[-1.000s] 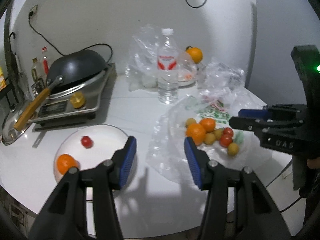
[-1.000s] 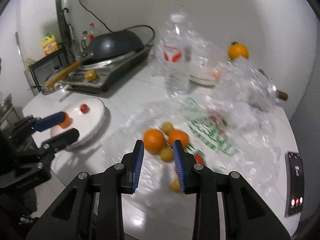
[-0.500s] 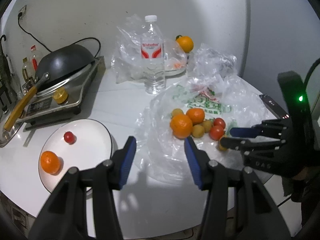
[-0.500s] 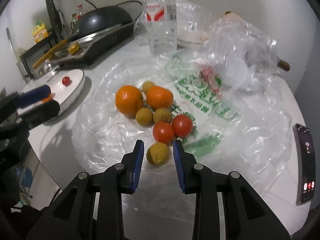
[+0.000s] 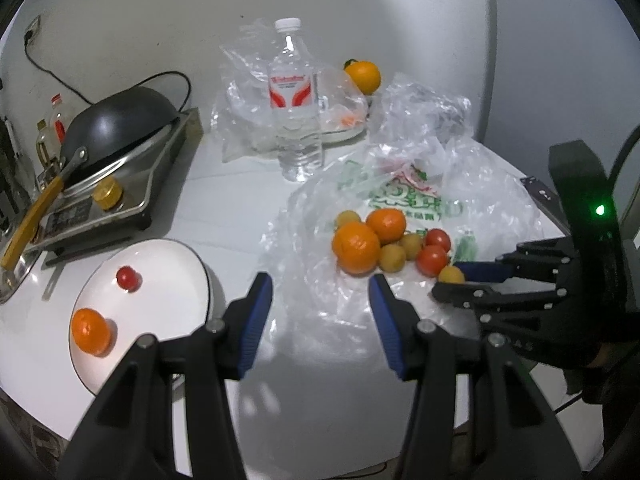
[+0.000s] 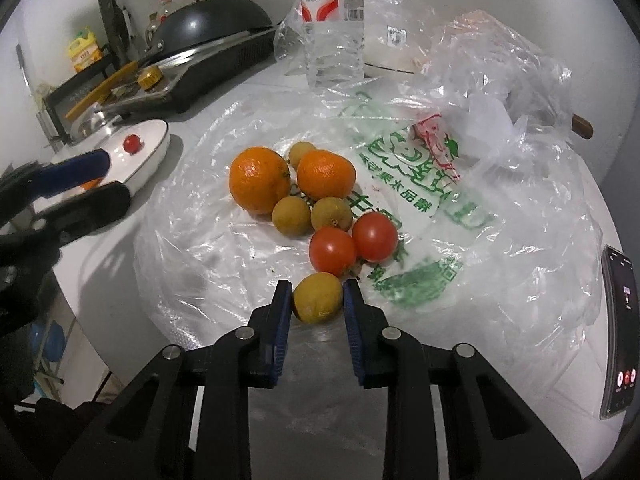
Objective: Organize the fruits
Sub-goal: 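Grasp a small yellow-green fruit with the right tool, then grasp another mandarin orange with the left tool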
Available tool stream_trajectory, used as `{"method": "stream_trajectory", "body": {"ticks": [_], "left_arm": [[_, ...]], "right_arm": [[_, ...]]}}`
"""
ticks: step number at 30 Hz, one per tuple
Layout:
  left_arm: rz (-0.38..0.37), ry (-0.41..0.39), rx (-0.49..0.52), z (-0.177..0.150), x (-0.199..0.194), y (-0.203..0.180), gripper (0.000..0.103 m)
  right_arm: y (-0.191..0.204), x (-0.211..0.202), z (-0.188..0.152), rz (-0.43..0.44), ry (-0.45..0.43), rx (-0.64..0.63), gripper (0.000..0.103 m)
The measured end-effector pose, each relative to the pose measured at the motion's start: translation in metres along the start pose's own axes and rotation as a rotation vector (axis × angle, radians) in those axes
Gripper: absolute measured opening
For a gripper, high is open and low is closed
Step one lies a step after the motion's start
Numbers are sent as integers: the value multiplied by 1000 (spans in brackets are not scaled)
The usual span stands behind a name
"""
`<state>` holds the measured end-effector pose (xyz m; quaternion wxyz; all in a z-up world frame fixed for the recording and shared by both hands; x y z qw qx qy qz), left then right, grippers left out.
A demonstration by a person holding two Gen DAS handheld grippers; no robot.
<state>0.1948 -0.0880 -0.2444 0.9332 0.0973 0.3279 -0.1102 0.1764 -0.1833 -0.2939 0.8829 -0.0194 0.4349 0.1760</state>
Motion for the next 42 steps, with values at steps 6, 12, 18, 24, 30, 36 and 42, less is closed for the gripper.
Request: {"method": "stream_trajectory", "body": {"ticks": [6, 12, 18, 24, 30, 36, 42], "left_arm": [[6, -4, 37, 12, 4, -9, 52], [6, 13, 78, 24, 22, -18, 52], [-1, 46, 130, 30, 44, -33, 52], [11, 86, 144, 30, 67, -36, 52], [11, 121, 142, 27, 83, -36, 52], [15, 135, 154, 28, 96, -35, 52], [12, 128, 169, 32, 101, -35, 52]], "right_arm": [[0, -18, 12, 37, -53, 8, 28], [-13, -33, 29, 44, -110, 26, 28], [-33, -31, 38, 40, -127, 49, 28], [-47, -25, 42, 44, -129, 61, 28], [-57, -17, 47, 45, -127, 72, 28], [-62, -10, 49, 49, -124, 81, 28], [-68, -7, 49, 43, -119, 90, 28]]}}
Point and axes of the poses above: each gripper's, at about its wrist camera, not at the fingertips, and x roughly the way its jaws point, y to its left, z to its top, the point moved 8 cm from there along x, roughly the way its jaws point, and after that the axes turned 4 degrees about x, right-handed, at the moved point
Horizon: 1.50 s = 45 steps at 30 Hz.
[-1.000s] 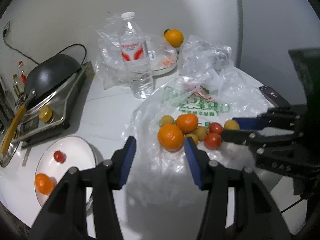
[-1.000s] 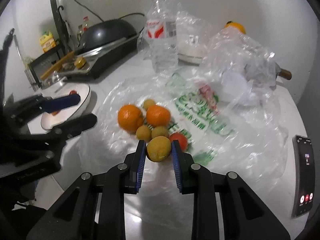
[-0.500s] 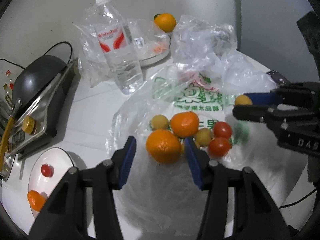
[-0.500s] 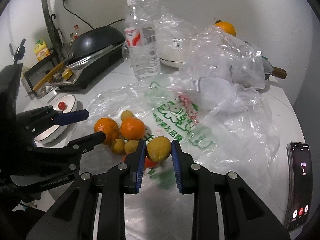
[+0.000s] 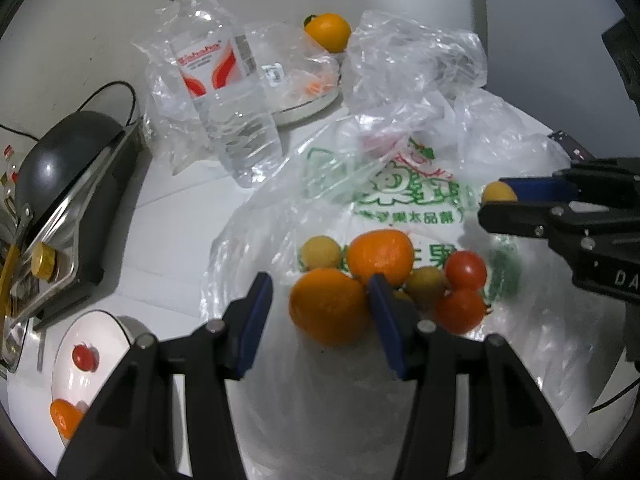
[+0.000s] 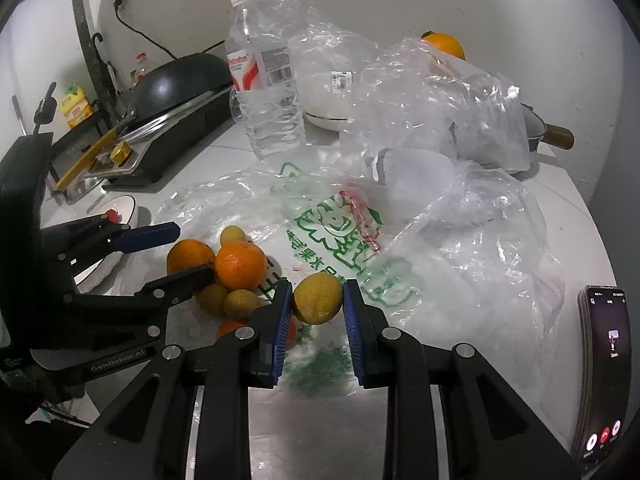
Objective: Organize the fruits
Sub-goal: 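Grasp another mandarin orange with the left tool, then carry the yellow fruit with the right tool while the left tool carries the orange to the plate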
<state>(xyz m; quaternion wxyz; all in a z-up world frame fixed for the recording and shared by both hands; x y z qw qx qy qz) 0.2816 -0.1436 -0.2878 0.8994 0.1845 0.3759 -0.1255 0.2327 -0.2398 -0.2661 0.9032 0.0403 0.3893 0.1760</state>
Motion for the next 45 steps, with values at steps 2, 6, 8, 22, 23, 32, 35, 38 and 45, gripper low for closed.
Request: {"method": "stream_trajectory", "body": {"ticks": [2, 6, 8, 22, 23, 32, 35, 38, 45], "left_arm": [[-16, 3, -8, 0, 1, 1, 52], [-37, 4, 11, 0, 2, -2, 48], [-74, 8, -7, -1, 2, -1, 44], [-138, -44, -64, 2, -18, -2, 42], [-138, -49, -63, 2, -19, -2, 42], [-131, -113, -76, 6, -44, 5, 42], [-129, -135, -77, 6, -55, 7, 42], [-129, -155, -81, 5, -64, 10, 42], [-130, -217, -100, 6, -92, 18, 42]], "right_arm": [[-1, 1, 0, -3, 2, 1, 28], [-2, 2, -1, -7, 3, 5, 28], [-2, 2, -1, -8, 3, 5, 28], [2, -2, 4, -26, -6, -2, 28], [3, -3, 4, -27, -8, -3, 28], [14, -17, 7, -42, -27, -19, 28], [20, -22, 7, -46, -34, -28, 28], [25, -28, 8, -48, -41, -35, 28], [40, -40, 8, -55, -56, -55, 28]]}}
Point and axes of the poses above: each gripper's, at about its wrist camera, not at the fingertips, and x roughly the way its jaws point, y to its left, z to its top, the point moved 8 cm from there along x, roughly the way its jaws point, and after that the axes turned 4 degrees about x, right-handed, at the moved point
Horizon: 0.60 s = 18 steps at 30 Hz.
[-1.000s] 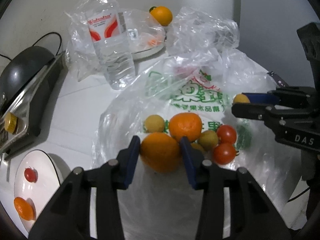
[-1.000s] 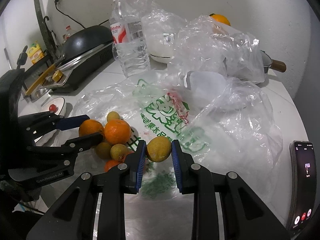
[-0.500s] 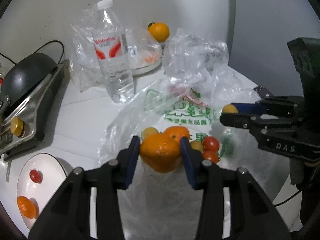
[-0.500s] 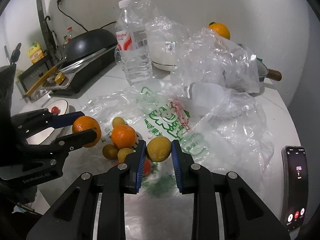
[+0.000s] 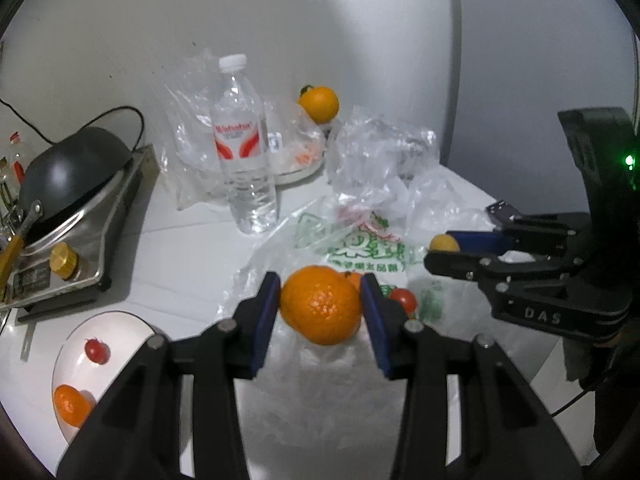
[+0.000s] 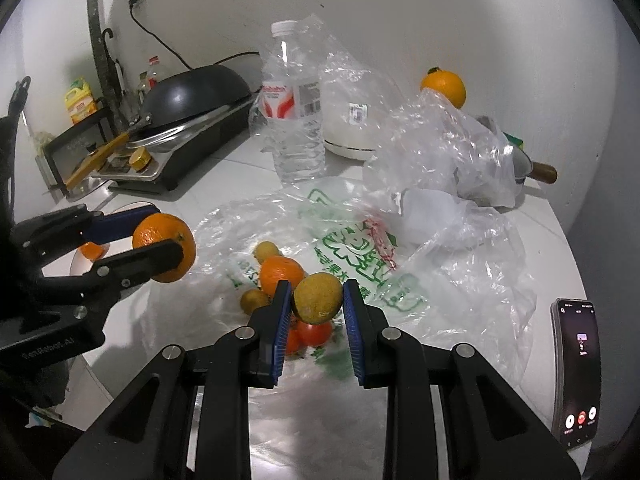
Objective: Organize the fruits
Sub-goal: 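Carry the yellow fruit with the right tool while the left tool carries the orange to the plate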
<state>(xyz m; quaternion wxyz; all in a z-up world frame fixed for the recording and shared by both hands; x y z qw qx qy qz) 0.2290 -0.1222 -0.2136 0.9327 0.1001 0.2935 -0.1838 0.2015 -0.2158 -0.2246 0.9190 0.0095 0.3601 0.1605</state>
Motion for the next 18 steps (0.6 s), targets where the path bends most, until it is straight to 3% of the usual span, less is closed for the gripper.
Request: {"method": "stream_trajectory", "body": {"ticks": [18], "left_arm": [[20, -102, -29, -2, -60, 15, 42]], "right_arm": [[45, -27, 6, -7, -34, -55, 28]]}}
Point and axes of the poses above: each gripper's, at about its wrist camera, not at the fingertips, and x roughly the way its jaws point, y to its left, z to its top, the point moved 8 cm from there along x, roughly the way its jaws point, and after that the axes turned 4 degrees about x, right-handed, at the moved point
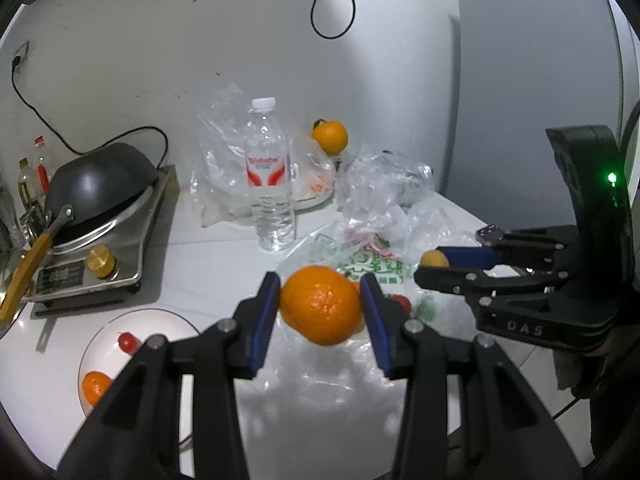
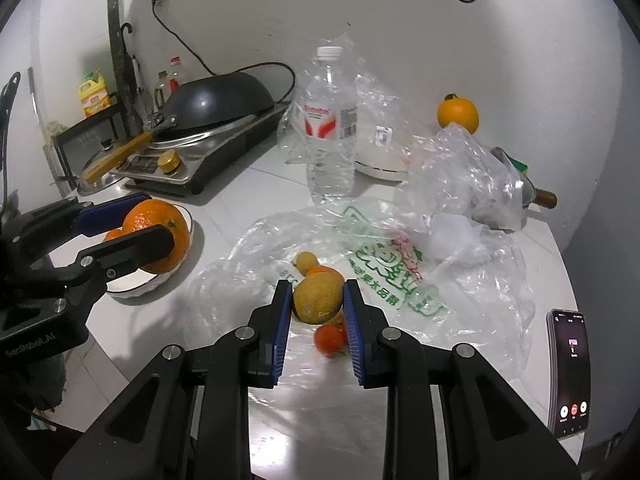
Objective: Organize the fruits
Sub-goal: 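Carry the yellow fruit with the right tool while the left tool carries the orange to the plate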
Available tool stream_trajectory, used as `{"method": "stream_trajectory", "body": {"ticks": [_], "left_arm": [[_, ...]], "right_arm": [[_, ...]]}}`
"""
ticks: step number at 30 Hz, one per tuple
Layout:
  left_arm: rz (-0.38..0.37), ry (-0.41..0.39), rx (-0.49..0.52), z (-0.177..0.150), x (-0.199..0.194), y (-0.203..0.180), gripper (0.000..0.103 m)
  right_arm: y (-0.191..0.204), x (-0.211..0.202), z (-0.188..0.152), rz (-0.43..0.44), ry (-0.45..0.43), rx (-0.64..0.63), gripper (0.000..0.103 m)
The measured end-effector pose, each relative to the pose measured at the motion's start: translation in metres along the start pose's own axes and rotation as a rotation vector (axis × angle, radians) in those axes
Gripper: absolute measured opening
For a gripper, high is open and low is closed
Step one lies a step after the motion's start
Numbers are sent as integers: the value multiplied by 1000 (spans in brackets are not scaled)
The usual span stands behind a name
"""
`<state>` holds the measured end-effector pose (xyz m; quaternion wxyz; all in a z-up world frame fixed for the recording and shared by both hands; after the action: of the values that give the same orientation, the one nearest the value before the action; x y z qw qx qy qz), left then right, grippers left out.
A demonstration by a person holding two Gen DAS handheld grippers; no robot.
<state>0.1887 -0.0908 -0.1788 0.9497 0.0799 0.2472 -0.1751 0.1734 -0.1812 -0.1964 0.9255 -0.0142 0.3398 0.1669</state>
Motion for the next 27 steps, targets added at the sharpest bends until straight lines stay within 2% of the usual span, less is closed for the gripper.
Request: {"method": "stream_trajectory", "body": {"ticks": [12, 27], "left_arm": [[27, -36, -12, -7, -27, 23, 42], [110, -7, -58, -41, -38, 83, 42]], "right_arm": [[37, -2, 8, 13, -7, -49, 28], [95, 24, 22, 61, 15, -123, 28]]}}
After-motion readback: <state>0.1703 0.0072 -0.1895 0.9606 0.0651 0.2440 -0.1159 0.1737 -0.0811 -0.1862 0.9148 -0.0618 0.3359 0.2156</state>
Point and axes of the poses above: each gripper's, at about its wrist camera, not at the fingertips, and x roughly the way its jaws point, y to its left, z to its top, the point moved 8 cm from there along x, roughly the way its jaws point, and after that the axes turned 4 degrees about x, right-handed, at the moved point
